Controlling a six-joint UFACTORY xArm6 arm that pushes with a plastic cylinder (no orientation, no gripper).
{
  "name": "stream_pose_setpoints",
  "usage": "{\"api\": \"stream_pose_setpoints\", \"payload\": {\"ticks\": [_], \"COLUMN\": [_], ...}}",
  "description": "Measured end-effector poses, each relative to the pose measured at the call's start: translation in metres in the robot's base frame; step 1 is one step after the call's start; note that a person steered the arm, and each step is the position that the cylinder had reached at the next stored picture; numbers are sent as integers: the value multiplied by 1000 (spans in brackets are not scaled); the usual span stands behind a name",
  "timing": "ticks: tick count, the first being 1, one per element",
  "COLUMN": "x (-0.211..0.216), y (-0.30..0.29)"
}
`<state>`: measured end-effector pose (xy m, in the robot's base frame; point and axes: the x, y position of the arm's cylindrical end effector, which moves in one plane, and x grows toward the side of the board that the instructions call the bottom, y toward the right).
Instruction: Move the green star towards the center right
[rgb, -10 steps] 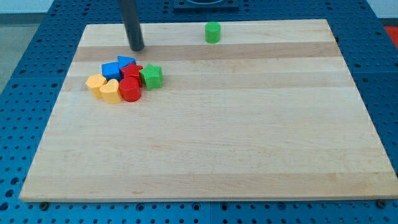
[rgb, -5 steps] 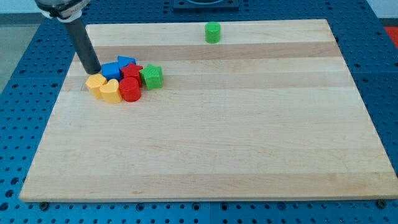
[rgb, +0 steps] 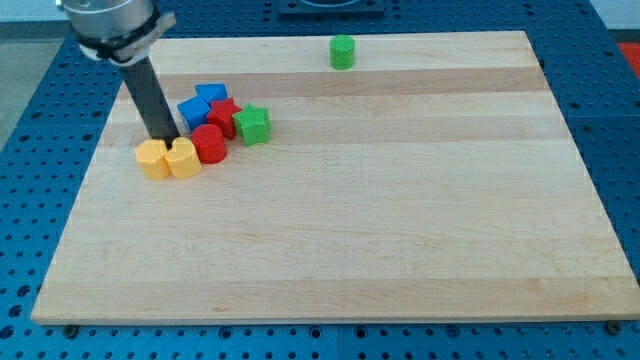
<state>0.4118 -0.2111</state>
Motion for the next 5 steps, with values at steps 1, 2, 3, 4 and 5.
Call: {"api": "stream_pose_setpoints", "payload": {"ticks": [1,2,3,4,5], "x": [31,57,55,54,57], "y": [0,-3,-21,-52,-66]}}
